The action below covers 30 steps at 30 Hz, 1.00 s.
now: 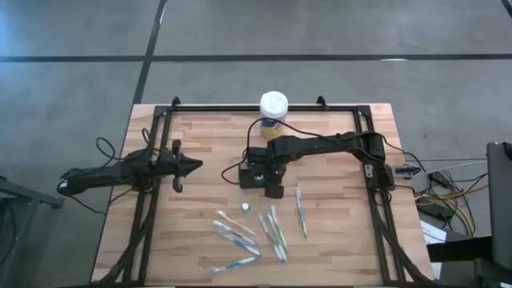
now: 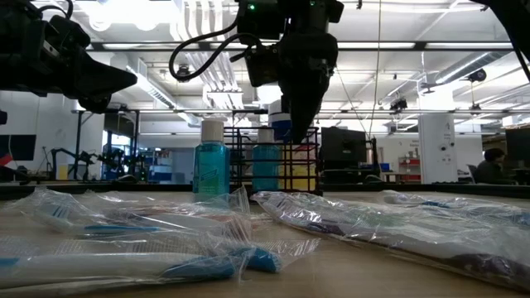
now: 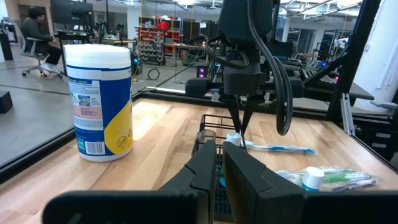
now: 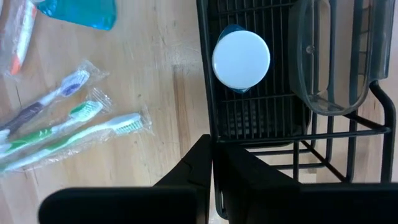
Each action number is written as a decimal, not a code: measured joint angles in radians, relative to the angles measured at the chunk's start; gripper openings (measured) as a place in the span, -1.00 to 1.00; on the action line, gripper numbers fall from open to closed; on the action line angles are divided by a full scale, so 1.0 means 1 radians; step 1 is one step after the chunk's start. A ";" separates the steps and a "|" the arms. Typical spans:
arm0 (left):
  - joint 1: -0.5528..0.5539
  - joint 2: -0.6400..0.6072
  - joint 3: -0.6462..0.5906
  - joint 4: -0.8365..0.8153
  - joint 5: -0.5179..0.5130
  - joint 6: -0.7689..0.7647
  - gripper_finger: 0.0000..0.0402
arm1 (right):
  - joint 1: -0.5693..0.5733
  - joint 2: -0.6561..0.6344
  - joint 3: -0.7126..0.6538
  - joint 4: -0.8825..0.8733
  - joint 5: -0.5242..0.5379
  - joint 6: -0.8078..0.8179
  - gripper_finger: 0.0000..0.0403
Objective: Pick & Place toothbrushing station
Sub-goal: Adjust the black wire organizer
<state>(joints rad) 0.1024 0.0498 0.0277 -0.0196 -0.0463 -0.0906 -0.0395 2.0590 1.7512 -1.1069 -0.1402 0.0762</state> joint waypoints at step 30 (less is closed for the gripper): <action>0.000 0.000 0.000 0.000 0.000 0.000 -0.83 | 0.015 0.024 0.001 0.023 -0.023 0.012 -0.91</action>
<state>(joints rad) 0.1024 0.0494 0.0277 -0.0193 -0.0463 -0.0906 -0.0242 2.0830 1.7523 -1.0840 -0.1631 0.0878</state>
